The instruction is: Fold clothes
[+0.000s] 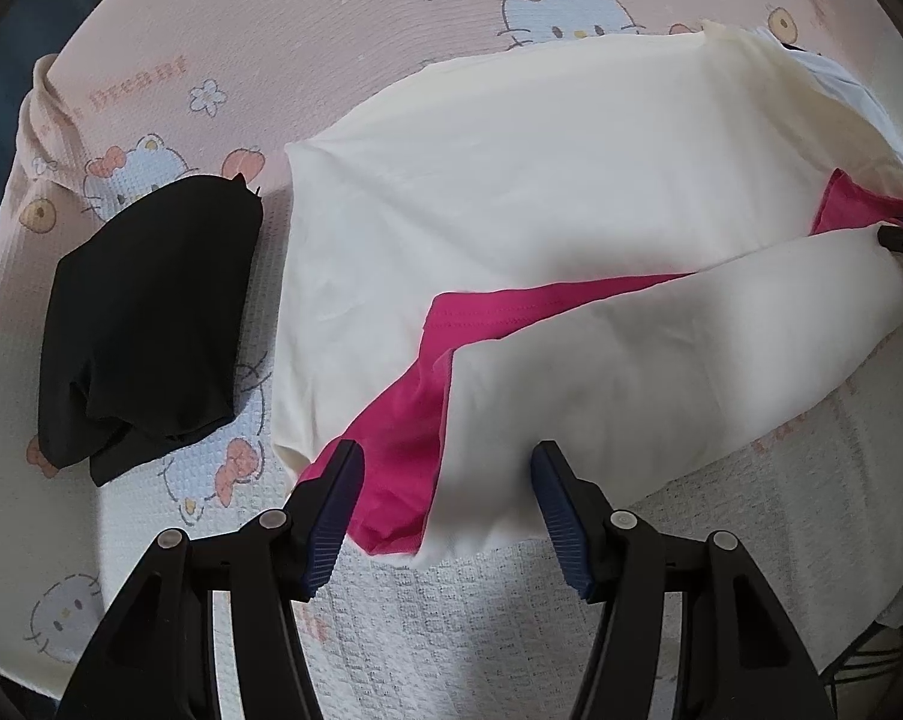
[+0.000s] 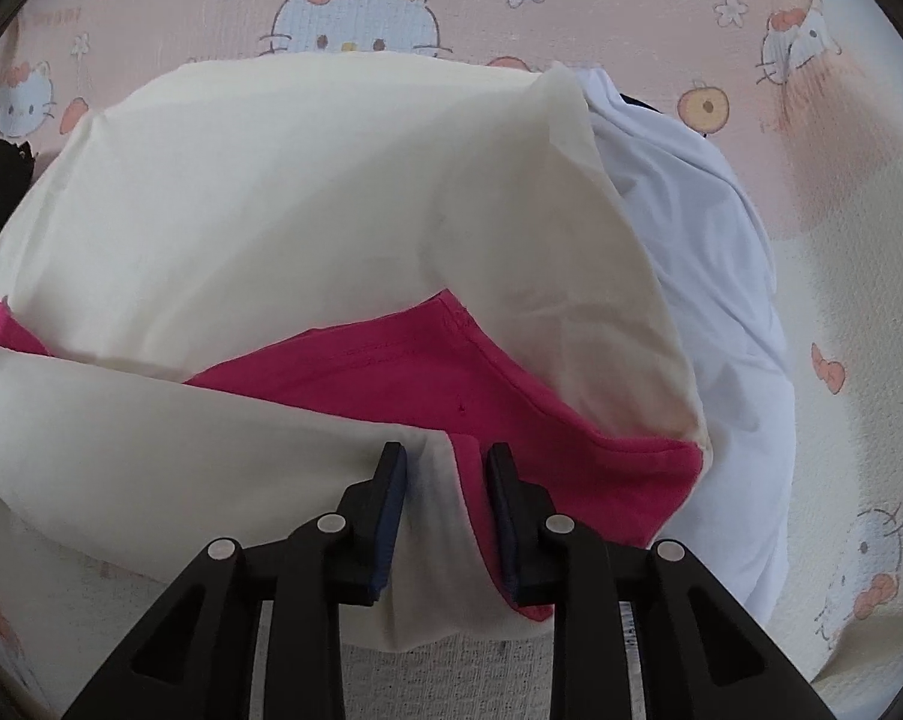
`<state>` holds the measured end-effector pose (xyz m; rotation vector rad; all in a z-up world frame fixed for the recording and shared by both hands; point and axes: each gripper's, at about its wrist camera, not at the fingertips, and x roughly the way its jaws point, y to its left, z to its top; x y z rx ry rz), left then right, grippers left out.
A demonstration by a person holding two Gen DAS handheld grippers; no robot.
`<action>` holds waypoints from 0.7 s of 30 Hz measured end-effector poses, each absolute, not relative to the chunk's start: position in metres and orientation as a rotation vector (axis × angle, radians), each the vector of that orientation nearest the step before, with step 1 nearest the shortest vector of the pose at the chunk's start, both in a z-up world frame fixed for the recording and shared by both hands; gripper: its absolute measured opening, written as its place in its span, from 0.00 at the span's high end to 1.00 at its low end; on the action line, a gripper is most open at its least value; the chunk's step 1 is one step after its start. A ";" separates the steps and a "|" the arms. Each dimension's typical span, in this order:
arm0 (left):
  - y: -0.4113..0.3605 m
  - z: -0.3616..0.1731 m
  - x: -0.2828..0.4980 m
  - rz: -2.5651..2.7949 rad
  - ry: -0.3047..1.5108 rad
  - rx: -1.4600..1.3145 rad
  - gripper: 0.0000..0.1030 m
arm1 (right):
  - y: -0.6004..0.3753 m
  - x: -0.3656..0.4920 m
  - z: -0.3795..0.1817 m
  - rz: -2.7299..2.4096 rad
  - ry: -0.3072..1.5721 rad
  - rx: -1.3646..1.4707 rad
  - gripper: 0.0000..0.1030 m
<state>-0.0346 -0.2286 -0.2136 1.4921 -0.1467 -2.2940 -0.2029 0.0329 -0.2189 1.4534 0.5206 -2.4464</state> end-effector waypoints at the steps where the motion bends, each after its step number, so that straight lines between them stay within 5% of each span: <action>1: -0.228 -0.213 -0.035 -2.293 -0.147 1.493 0.46 | 0.032 -0.199 -0.216 -2.455 0.548 1.434 0.73; 10: -0.226 -0.204 -0.033 -2.297 -0.108 1.490 0.46 | 0.025 -0.161 -0.187 -2.517 0.797 1.252 0.55; 14: -0.232 -0.195 -0.028 -2.344 0.044 1.508 0.46 | 0.022 -0.142 -0.179 -2.498 0.891 1.167 0.55; 21: -0.249 -0.186 -0.013 -2.337 0.318 1.478 0.46 | 0.053 -0.127 -0.181 -2.469 0.740 1.236 0.55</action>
